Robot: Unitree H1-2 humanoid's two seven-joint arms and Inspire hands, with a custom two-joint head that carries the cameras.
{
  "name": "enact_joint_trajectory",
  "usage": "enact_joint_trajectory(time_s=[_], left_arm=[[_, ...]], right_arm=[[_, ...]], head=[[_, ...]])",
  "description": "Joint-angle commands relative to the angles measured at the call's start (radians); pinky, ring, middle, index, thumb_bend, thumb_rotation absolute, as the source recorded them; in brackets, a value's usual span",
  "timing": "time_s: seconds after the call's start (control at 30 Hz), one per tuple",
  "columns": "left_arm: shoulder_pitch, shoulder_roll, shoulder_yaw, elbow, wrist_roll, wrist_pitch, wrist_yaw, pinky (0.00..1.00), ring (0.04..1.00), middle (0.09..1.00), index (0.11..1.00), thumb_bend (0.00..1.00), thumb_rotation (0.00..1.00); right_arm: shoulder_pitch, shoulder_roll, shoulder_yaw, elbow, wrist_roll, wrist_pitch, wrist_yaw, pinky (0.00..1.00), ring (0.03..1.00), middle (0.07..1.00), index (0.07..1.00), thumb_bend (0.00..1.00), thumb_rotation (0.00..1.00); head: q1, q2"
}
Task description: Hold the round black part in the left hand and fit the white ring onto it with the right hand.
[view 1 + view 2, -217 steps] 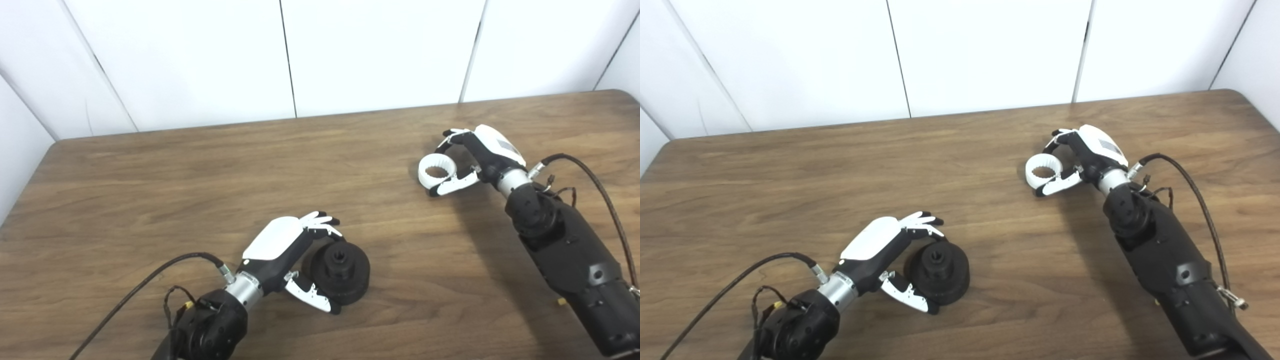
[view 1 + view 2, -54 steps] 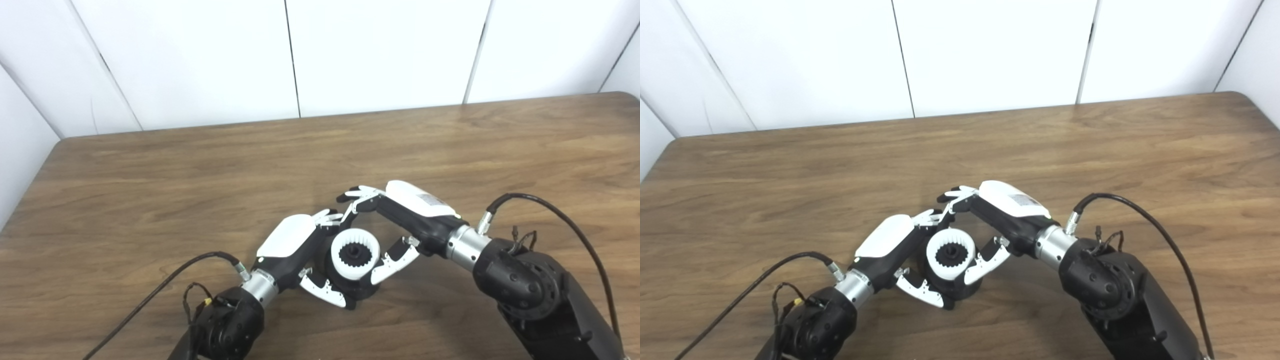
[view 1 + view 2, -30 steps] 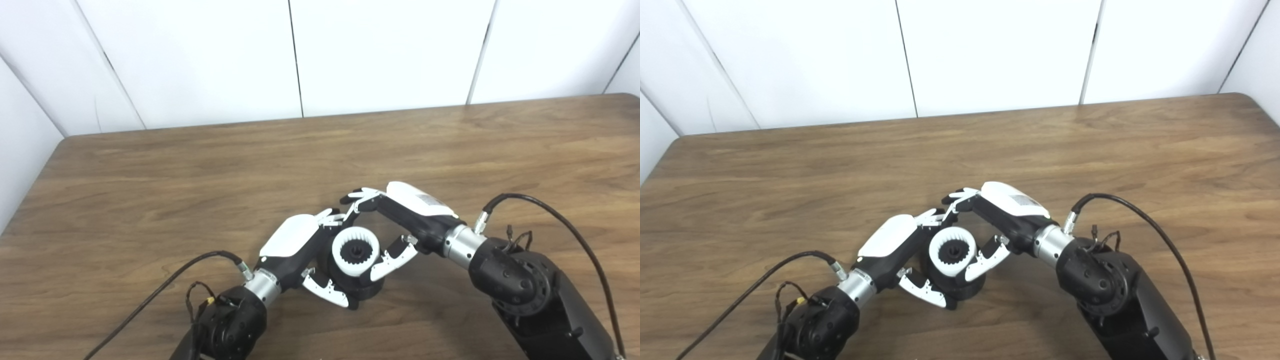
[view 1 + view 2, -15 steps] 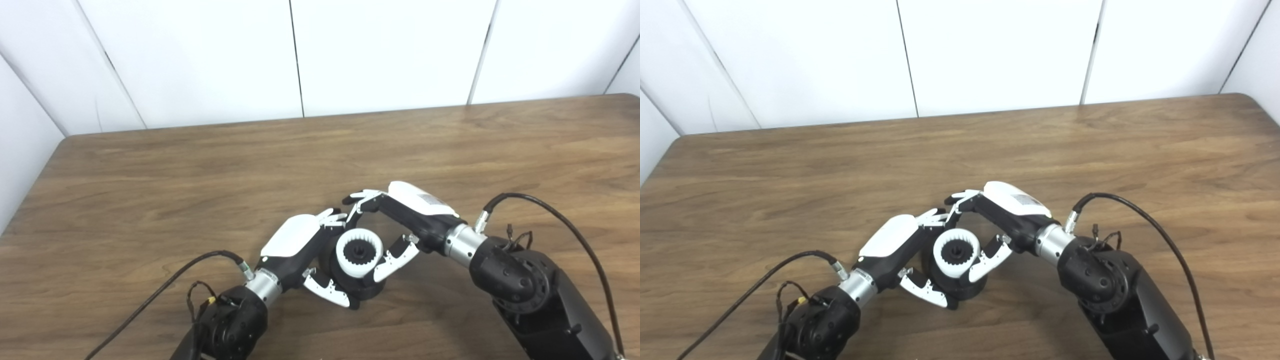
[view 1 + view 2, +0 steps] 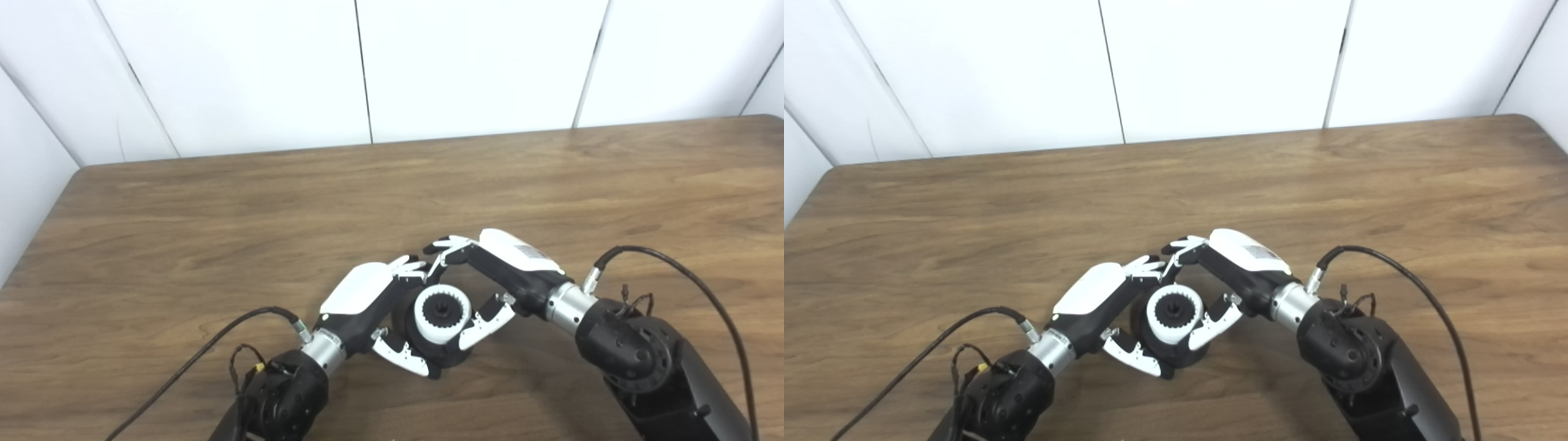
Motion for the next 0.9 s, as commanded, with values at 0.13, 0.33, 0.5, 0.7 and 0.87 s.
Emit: enact_joint_trajectory(time_s=[0.13,0.33,0.5,0.7,0.87], left_arm=[[0.012,0.025,-0.018,0.002,0.035,0.027,-0.047,0.91,0.974,0.909,0.667,0.92,0.17],[0.010,0.027,-0.017,0.003,0.030,0.024,-0.051,0.91,0.975,0.911,0.662,0.92,0.18],[0.012,0.026,-0.017,0.006,0.033,0.022,-0.047,0.91,0.972,0.907,0.660,0.92,0.18],[0.013,0.026,-0.016,0.008,0.031,0.017,-0.043,0.92,0.975,0.909,0.658,0.92,0.18],[0.015,0.027,-0.016,0.009,0.032,0.014,-0.039,0.91,0.971,0.906,0.654,0.92,0.19]], right_arm=[[0.017,0.003,0.003,0.063,-0.026,-0.028,-0.049,0.83,0.939,0.889,0.495,0.52,0.17],[0.026,0.013,0.007,0.085,-0.027,-0.024,-0.064,0.84,0.943,0.896,0.497,0.52,0.17],[0.027,0.014,0.006,0.084,-0.025,-0.022,-0.066,0.84,0.947,0.900,0.695,0.84,0.41],[0.028,0.008,-0.001,0.072,-0.021,-0.011,-0.065,0.85,0.935,0.902,0.806,0.92,0.46],[0.027,-0.001,-0.011,0.058,-0.010,0.003,-0.053,0.85,0.940,0.916,0.866,0.99,0.49]], head=[[0.000,0.001],[0.003,0.003],[0.002,0.004],[0.002,0.004],[0.001,0.005]])
